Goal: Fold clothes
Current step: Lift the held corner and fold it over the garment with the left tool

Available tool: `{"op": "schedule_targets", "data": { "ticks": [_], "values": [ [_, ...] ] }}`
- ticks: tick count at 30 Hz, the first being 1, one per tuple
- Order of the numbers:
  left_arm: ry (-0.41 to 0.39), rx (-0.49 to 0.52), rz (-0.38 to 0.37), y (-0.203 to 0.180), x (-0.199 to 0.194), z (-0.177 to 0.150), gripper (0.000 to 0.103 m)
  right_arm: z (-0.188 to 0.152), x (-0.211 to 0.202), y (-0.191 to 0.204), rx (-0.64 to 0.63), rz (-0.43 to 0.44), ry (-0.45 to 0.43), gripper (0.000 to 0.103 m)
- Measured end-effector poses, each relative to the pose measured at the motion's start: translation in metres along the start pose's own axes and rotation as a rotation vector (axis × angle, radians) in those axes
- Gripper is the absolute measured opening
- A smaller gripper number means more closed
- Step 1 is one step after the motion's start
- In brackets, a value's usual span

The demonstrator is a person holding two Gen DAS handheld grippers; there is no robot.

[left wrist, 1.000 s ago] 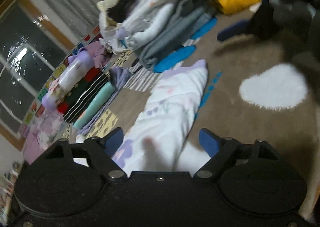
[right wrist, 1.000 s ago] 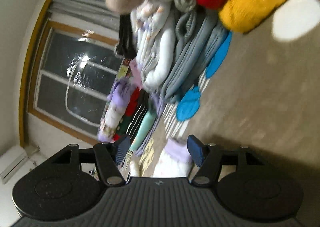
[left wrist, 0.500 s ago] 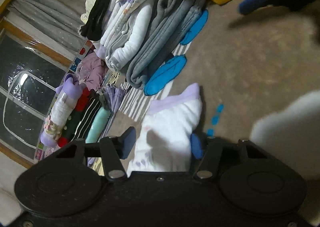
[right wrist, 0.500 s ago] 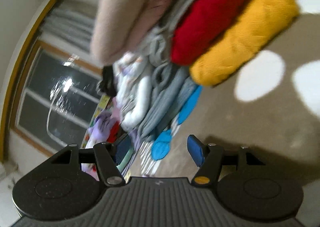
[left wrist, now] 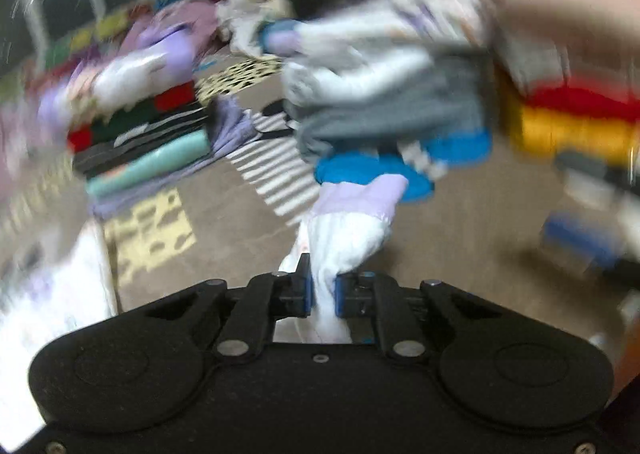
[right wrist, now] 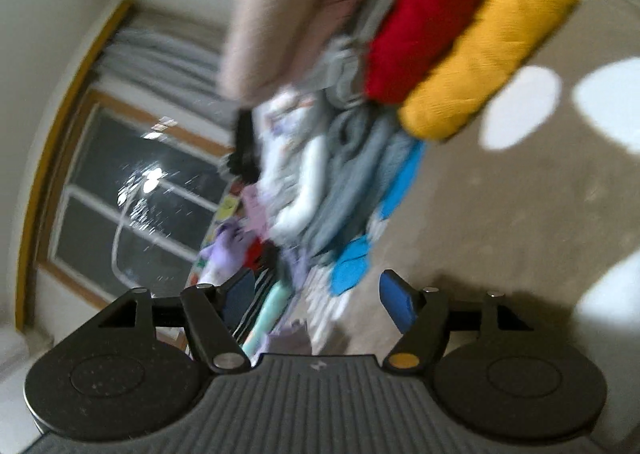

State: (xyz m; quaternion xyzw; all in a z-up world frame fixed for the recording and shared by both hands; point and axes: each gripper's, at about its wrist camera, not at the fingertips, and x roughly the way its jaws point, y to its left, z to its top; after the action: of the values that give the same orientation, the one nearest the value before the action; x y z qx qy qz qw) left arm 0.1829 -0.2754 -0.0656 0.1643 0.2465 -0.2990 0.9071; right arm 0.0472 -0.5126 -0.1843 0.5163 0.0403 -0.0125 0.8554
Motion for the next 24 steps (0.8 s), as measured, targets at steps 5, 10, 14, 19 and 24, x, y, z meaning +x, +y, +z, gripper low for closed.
{"op": "schedule_targets", "data": {
  "ticks": [5, 10, 14, 19, 24],
  "values": [
    [-0.032, -0.245, -0.088, 0.052, -0.029, 0.017, 0.009, -0.024, 0.009, 0.032, -0.115, 0.122, 0.070, 0.076],
    [-0.081, -0.356, -0.073, 0.100, -0.062, 0.014, 0.009, -0.081, 0.027, 0.076, -0.408, 0.156, 0.232, 0.078],
    [-0.112, -0.434, -0.054, 0.129, -0.085, 0.000, 0.009, -0.136, 0.044, 0.114, -0.696, 0.154, 0.389, 0.078],
    [-0.157, -0.540, -0.023, 0.164, -0.114, -0.024, 0.009, -0.194, 0.061, 0.142, -0.969, 0.118, 0.523, 0.077],
    [-0.193, -0.627, 0.012, 0.194, -0.141, -0.049, 0.009, -0.215, 0.067, 0.148, -1.086, 0.081, 0.532, 0.061]
  ]
}}
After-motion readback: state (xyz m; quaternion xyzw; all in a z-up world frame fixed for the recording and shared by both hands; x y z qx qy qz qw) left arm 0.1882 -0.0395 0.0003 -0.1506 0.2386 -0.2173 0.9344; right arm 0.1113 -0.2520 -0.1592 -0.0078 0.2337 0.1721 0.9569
